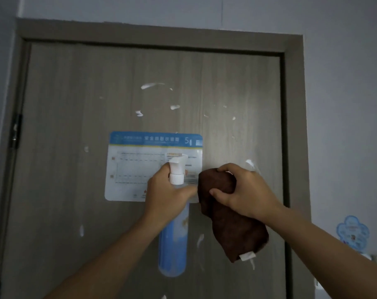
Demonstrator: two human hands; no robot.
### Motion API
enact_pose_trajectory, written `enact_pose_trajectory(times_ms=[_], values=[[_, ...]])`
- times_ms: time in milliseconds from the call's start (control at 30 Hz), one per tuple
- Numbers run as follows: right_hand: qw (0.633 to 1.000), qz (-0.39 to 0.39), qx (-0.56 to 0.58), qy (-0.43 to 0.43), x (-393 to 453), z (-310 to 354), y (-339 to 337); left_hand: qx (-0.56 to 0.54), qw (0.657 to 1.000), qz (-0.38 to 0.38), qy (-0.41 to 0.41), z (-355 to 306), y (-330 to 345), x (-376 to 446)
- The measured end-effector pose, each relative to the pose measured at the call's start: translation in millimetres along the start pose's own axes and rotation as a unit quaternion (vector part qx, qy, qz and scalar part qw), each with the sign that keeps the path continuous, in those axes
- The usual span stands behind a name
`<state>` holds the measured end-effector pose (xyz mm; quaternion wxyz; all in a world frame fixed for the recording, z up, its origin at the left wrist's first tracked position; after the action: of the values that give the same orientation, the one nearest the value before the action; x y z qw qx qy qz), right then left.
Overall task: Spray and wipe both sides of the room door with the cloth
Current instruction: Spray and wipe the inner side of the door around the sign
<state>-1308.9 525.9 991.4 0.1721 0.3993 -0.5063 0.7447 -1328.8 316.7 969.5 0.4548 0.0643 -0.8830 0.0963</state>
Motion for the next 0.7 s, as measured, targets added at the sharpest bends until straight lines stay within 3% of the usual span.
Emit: enact_pose_trajectory(times_ms=[700], values=[[0.987, -0.037, 0.019, -0.157, 117.7, 103.6, 9.7, 0.131, 0.979, -0.151, 0.032, -39.2, -180.1, 84.9]])
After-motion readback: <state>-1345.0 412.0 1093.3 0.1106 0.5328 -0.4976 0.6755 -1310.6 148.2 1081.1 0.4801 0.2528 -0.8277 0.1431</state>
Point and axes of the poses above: each hand's wrist, its own x-axis towards the middle knuckle, its own y-axis out of the palm, z = x × y, the point moved 10 cm from there along x, towards the middle knuckle, and after that the axes turned 4 degrees about z, right-handed, at the moved point
